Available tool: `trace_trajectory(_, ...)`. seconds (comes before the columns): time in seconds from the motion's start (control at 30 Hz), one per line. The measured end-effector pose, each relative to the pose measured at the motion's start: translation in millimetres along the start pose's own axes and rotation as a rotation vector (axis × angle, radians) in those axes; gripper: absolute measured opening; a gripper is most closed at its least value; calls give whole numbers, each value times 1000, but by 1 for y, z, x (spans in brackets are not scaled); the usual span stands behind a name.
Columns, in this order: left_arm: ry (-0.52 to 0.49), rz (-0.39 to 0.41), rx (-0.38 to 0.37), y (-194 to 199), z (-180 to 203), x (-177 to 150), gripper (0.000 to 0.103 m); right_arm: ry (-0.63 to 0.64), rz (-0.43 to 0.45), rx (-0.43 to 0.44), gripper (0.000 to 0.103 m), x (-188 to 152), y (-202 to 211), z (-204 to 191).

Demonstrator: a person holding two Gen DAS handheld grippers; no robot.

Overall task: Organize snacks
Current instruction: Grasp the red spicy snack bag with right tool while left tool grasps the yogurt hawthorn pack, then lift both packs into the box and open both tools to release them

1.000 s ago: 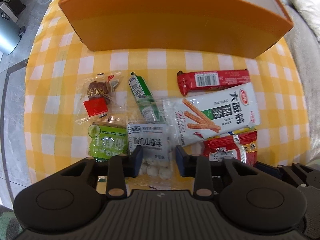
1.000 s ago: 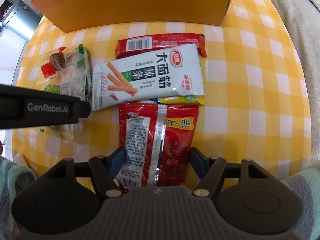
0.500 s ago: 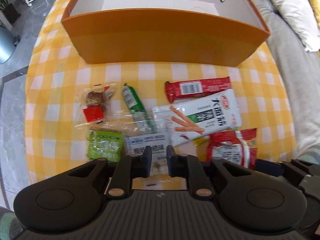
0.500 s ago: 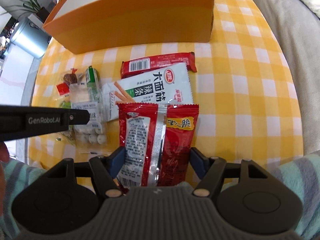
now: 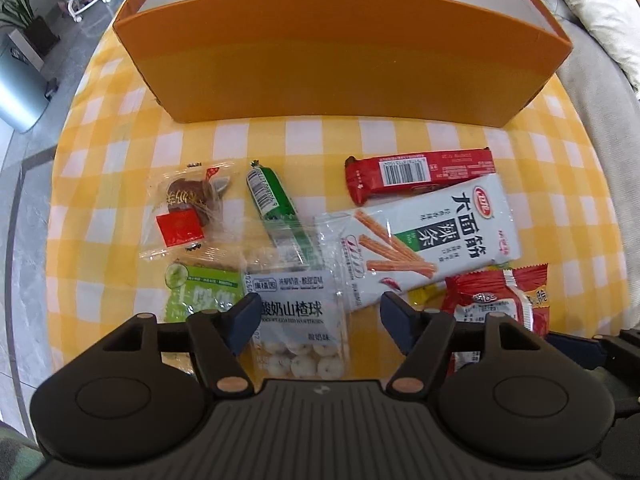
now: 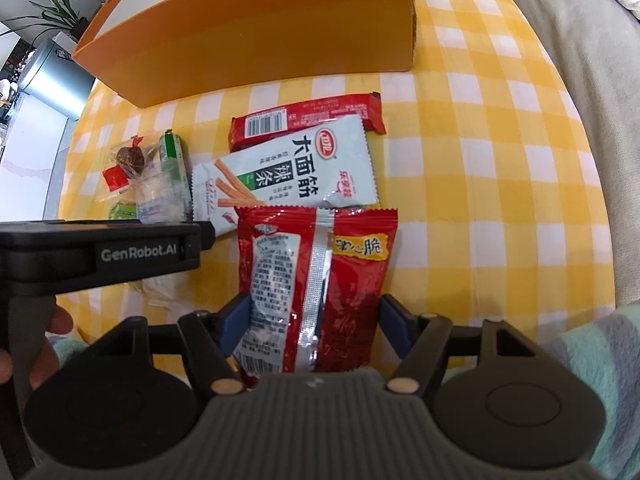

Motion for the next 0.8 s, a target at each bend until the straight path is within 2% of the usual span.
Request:
trace_trajectory(0.07,-5,11,10,0,-2,-1,71,-2,-5,0,67,0,-2,-1)
trace_trajectory(0.13,-11,20,40,0,-4,-2,53,-3,-9,0,67,1,-4,-2)
trace_trajectory(0.17,-17,27,55,0,-6,-2,50,-2,-11,-1,67,1,-5,-2)
trace_trajectory(0.27,-28,29,39,2,-7,-2,48,-2,-15,-2,67,1,-6,-3)
trace_trajectory(0.5,-34,34,4,14,-7,4,29,4,-9,-7,67,2,-4,-3)
trace_trajectory(0.67,-7,37,-1,25,-12,8,20,1,11,-4,67,4,5,-5)
trace_trajectory(0.8,36,57,-41,40,-13,14,17,8,37,8,67,9,17,-10)
Point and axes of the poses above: each gripper's, at about its wrist camera, not at the fingertips, and y roughly against the way its jaws point, z to its right, x to its top, the point moved 7 cm from there along -y, roughly the way its jaws point, and after that the axes turned 12 degrees about z, right-handed, at the moved point
